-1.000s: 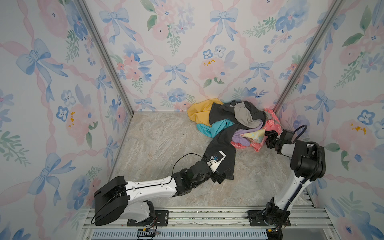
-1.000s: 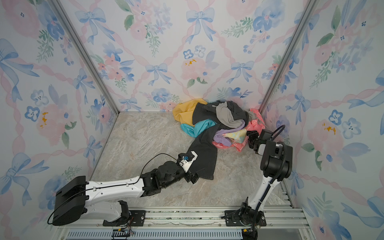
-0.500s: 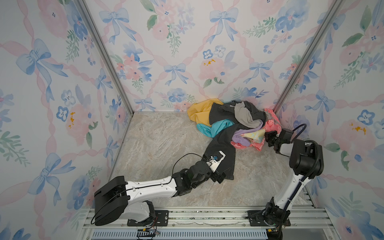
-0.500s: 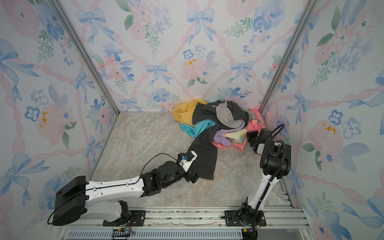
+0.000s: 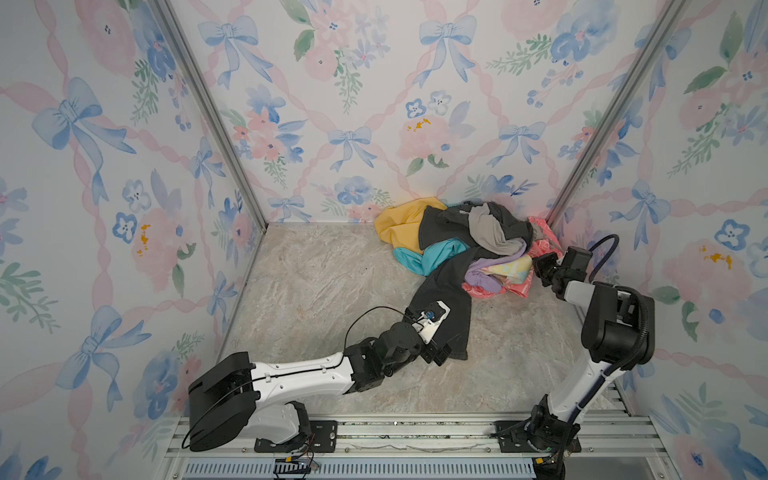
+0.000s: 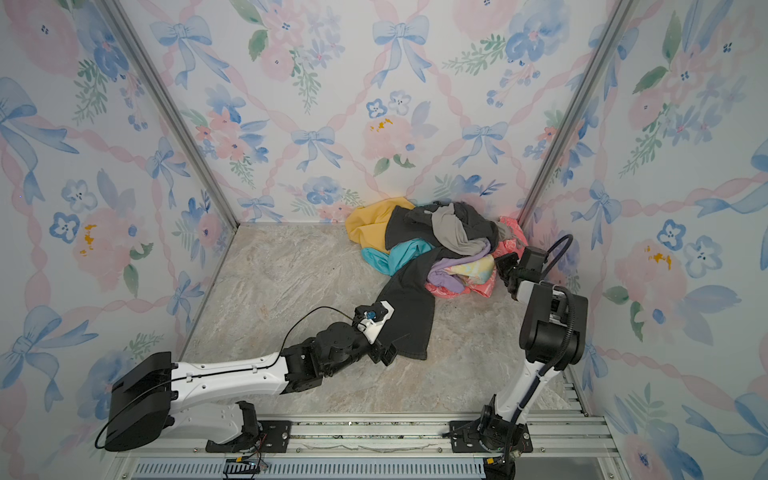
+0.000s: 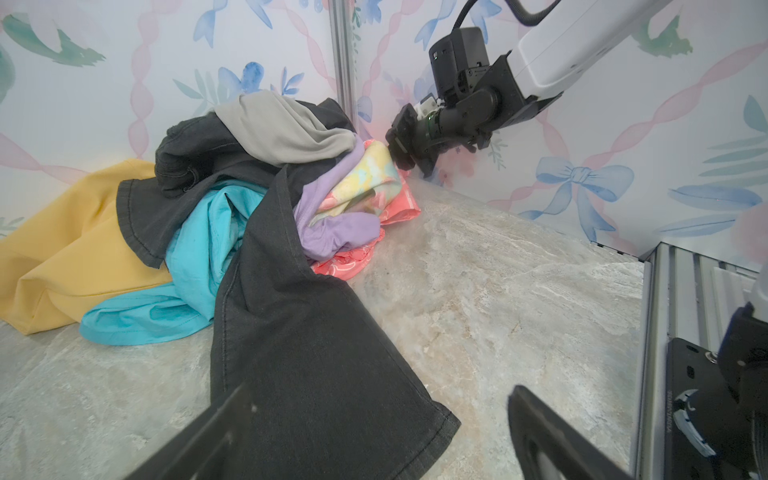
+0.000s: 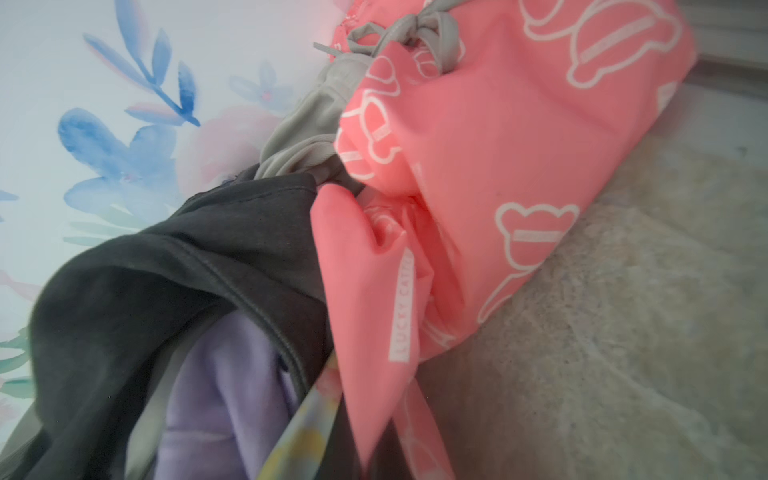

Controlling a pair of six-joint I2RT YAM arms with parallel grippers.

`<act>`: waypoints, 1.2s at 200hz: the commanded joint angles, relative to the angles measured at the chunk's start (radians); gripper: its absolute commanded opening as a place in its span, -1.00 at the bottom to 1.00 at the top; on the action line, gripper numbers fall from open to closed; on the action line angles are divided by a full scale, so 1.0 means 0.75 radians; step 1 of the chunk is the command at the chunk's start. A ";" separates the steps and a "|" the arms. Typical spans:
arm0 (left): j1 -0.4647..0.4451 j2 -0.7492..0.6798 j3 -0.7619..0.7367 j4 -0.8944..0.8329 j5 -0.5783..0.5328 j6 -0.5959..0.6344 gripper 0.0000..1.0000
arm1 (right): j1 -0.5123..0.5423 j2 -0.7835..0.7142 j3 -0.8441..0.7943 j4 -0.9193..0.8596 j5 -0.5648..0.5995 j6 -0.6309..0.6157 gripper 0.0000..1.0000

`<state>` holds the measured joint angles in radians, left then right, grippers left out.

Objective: Pick out a specific cloth from the pile
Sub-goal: 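Close the right gripper on the pink bear-print cloth edge, then lift the pink cloth upward out of the pile with the right gripper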

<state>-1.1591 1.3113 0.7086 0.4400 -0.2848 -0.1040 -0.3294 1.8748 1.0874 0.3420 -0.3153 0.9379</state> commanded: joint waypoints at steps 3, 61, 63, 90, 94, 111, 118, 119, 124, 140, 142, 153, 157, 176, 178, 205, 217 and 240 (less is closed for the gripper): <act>0.003 -0.030 -0.020 0.017 -0.019 0.020 0.96 | -0.008 -0.146 0.117 -0.186 0.130 -0.159 -1.00; 0.012 -0.029 -0.017 0.018 -0.017 0.005 0.96 | 0.001 -0.276 0.319 -0.448 0.201 -0.280 -1.00; 0.013 -0.029 -0.017 0.020 -0.017 0.005 0.96 | 0.003 -0.277 0.328 -0.455 0.201 -0.283 -1.00; 0.017 -0.036 -0.017 0.018 -0.019 0.001 0.96 | 0.042 -0.285 0.457 -0.549 0.219 -0.344 -1.00; 0.020 -0.036 -0.017 0.019 -0.019 0.002 0.96 | 0.049 -0.320 0.474 -0.560 0.224 -0.351 -1.00; 0.019 -0.036 -0.018 0.018 -0.021 0.001 0.96 | 0.073 -0.341 0.551 -0.598 0.246 -0.371 -1.00; 0.020 -0.033 -0.018 0.019 -0.023 0.001 0.96 | 0.079 -0.344 0.586 -0.606 0.247 -0.375 -1.00; 0.020 -0.034 -0.018 0.018 -0.024 0.001 0.96 | 0.080 -0.344 0.592 -0.607 0.247 -0.376 -1.00; 0.019 -0.032 -0.018 0.019 -0.025 0.003 0.96 | 0.084 -0.344 0.624 -0.623 0.242 -0.377 -1.00; 0.020 -0.030 -0.018 0.019 -0.030 0.002 0.96 | 0.102 -0.333 0.730 -0.672 0.233 -0.387 -1.00; 0.021 -0.030 -0.018 0.019 -0.030 0.003 0.96 | 0.106 -0.332 0.744 -0.676 0.232 -0.388 -1.00; 0.021 -0.028 -0.018 0.019 -0.035 0.006 0.96 | 0.118 -0.329 0.801 -0.691 0.228 -0.389 -1.00; 0.020 -0.028 -0.018 0.017 -0.035 0.007 0.96 | 0.121 -0.329 0.819 -0.693 0.228 -0.387 -1.00; 0.023 -0.024 -0.018 0.018 -0.047 0.013 0.96 | 0.142 -0.326 0.905 -0.701 0.224 -0.388 -1.00; 0.023 -0.022 -0.018 0.017 -0.049 0.014 0.96 | 0.146 -0.326 0.916 -0.704 0.223 -0.390 -1.00; 0.023 -0.007 -0.018 0.019 -0.062 0.023 0.96 | 0.169 -0.348 0.993 -0.678 0.219 -0.397 -1.00; 0.023 0.001 -0.018 0.017 -0.063 0.026 0.96 | 0.180 -0.369 1.007 -0.651 0.222 -0.396 -1.00; 0.023 0.006 -0.018 0.018 -0.077 0.031 0.96 | 0.190 -0.390 1.069 -0.631 0.197 -0.391 -1.00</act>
<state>-1.1507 1.3117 0.7086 0.4400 -0.3187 -0.1040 -0.2066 1.6615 1.7870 -0.2794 -0.1417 0.6609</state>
